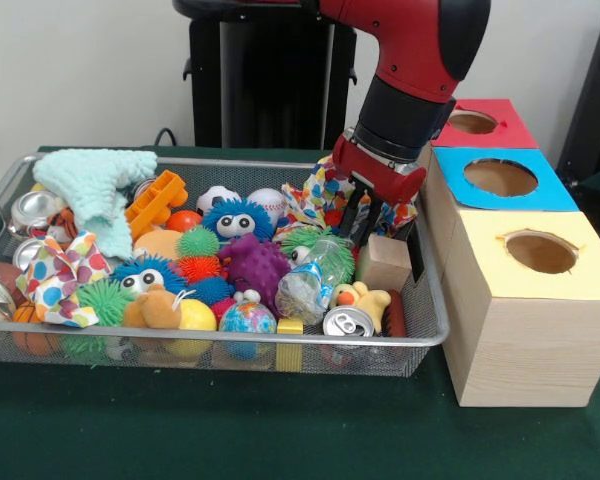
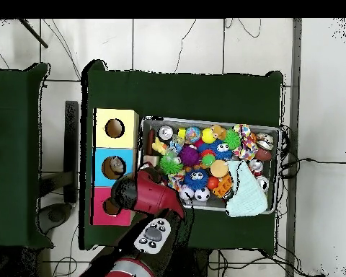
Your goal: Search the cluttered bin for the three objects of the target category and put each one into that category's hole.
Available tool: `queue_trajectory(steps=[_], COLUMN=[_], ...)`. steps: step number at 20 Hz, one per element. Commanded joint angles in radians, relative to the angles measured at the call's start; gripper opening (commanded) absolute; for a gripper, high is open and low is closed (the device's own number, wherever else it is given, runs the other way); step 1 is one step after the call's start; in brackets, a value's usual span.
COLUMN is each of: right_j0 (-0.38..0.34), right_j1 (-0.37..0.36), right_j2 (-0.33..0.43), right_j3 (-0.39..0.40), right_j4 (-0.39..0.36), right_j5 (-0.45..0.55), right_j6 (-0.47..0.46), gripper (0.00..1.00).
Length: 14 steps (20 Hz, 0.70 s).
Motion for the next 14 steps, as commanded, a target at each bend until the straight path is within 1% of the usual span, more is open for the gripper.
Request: queue_trajectory(steps=[1, 7, 14], right_j0=[-0.016, -0.027, -0.026], right_j1=[0.027, 0.032, 0.009], right_j2=[0.081, 0.095, 0.085], right_j3=[0.027, 0.029, 0.042], right_j4=[-0.045, -0.048, -0.052], right_j5=[0.001, -0.025, 0.002], right_j6=[0.092, 0.093, 0.089], gripper=[0.00, 0.00, 0.00])
